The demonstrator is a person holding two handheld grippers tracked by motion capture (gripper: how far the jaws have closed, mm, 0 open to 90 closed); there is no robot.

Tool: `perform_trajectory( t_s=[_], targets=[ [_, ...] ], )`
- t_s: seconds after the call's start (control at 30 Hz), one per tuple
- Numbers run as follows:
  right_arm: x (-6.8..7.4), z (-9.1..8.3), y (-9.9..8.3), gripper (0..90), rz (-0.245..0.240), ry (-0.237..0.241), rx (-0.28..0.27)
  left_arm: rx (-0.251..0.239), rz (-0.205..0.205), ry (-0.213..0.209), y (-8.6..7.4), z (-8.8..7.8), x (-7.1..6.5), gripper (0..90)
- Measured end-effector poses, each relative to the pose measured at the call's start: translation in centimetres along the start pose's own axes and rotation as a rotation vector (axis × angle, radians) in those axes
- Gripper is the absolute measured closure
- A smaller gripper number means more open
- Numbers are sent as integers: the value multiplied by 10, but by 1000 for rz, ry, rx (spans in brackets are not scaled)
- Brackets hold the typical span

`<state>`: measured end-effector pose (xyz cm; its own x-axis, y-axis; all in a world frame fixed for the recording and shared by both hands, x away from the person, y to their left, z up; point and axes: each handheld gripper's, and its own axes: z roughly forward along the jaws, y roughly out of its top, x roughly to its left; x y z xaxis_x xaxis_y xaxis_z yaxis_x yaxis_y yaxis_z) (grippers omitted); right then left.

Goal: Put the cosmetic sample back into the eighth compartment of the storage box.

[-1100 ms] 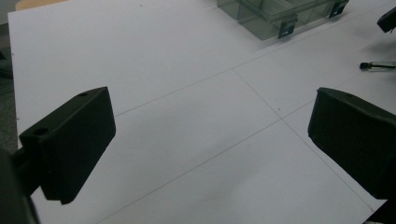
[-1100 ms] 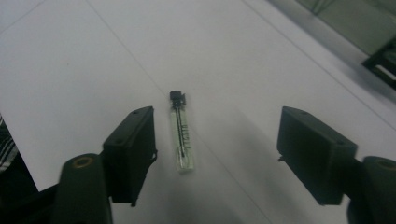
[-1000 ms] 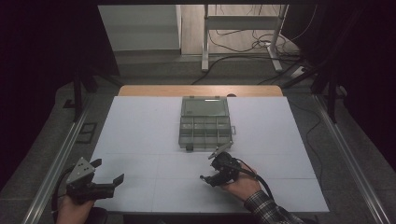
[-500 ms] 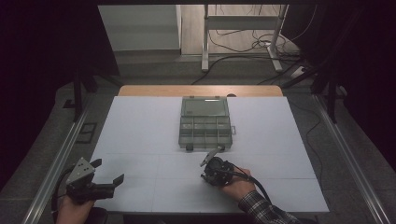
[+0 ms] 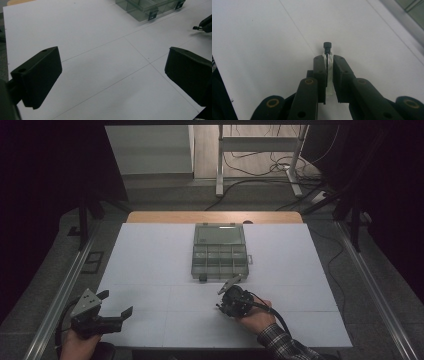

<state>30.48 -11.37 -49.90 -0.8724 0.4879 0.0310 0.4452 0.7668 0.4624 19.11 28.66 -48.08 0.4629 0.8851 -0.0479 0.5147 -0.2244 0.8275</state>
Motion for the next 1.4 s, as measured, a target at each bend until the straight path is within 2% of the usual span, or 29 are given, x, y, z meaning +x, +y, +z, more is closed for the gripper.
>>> perform_trajectory(
  t_s=[0.47,1.37,1.4],
  targets=[
    [-9,-12,-1,809,27,-8,-52,-4,-9,-4,0,0,1,18],
    [-36,-29,-5,809,87,-49,-147,-3,-11,-7,0,0,1,20],
    [-36,-29,-5,809,102,-52,-146,-2,-11,-7,0,0,1,20]
  ],
)
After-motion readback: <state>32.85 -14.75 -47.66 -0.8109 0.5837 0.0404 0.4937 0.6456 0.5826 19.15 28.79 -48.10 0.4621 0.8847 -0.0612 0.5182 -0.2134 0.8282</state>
